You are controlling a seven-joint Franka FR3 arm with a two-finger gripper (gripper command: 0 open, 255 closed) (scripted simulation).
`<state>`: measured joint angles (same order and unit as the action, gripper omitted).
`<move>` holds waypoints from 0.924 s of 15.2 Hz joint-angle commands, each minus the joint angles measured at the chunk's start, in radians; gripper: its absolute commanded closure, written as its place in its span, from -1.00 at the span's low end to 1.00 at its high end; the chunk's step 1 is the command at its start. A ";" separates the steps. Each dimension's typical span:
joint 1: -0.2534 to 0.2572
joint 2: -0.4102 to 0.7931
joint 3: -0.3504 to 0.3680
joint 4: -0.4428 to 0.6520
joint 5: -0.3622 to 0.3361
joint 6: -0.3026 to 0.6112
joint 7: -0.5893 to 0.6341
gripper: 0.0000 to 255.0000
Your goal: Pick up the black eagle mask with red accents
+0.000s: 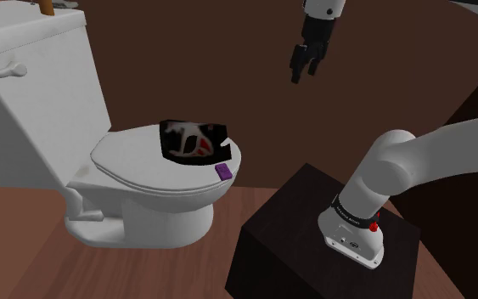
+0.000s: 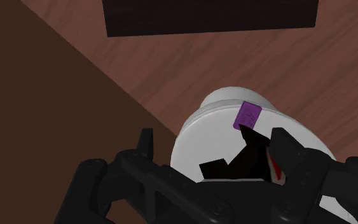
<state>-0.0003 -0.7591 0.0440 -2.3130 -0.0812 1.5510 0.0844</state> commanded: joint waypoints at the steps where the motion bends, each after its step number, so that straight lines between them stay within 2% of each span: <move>1: 0.000 0.000 0.000 0.000 0.000 0.000 0.000 -1.00; 8: 0.028 0.151 -0.049 -0.079 -0.056 0.257 -0.145 -1.00; 14: 0.048 0.329 -0.082 -0.089 -0.094 0.471 -0.259 -1.00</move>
<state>0.0453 -0.4537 -0.0304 -2.3980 -0.1681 1.9870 -0.1501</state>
